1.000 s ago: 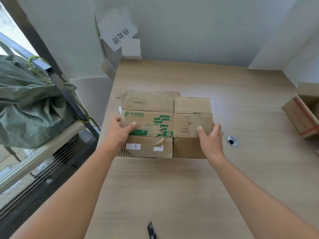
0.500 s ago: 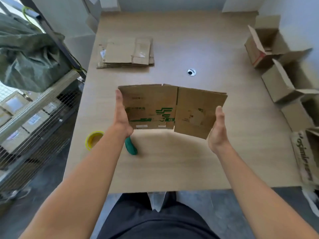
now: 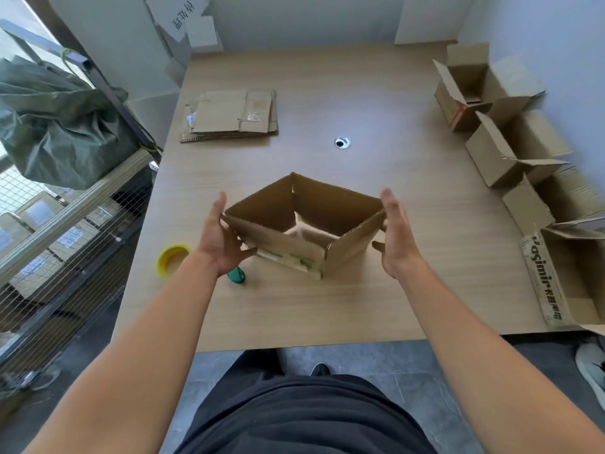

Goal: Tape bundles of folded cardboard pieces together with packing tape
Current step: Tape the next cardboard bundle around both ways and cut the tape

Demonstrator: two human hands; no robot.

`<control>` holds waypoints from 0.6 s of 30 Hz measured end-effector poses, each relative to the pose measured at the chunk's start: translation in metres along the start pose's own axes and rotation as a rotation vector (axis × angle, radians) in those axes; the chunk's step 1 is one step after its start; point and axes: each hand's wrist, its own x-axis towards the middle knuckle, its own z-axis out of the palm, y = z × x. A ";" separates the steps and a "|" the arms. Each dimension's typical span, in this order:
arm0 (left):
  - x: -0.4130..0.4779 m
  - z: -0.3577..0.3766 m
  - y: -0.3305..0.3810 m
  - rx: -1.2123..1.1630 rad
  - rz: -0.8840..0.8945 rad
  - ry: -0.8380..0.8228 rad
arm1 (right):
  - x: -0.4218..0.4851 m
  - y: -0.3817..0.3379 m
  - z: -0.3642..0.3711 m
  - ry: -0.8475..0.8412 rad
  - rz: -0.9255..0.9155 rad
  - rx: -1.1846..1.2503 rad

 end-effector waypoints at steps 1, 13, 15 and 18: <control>-0.002 0.003 -0.001 0.012 0.008 -0.019 | 0.000 0.000 0.004 -0.006 -0.001 -0.044; -0.012 0.026 0.009 0.583 0.153 -0.042 | -0.008 0.001 0.013 -0.197 -0.024 -0.123; -0.011 0.016 0.011 0.665 0.066 -0.025 | -0.010 0.011 0.004 -0.364 -0.007 -0.036; -0.008 0.009 0.001 0.778 -0.065 -0.023 | -0.016 0.031 -0.002 -0.453 -0.055 -0.222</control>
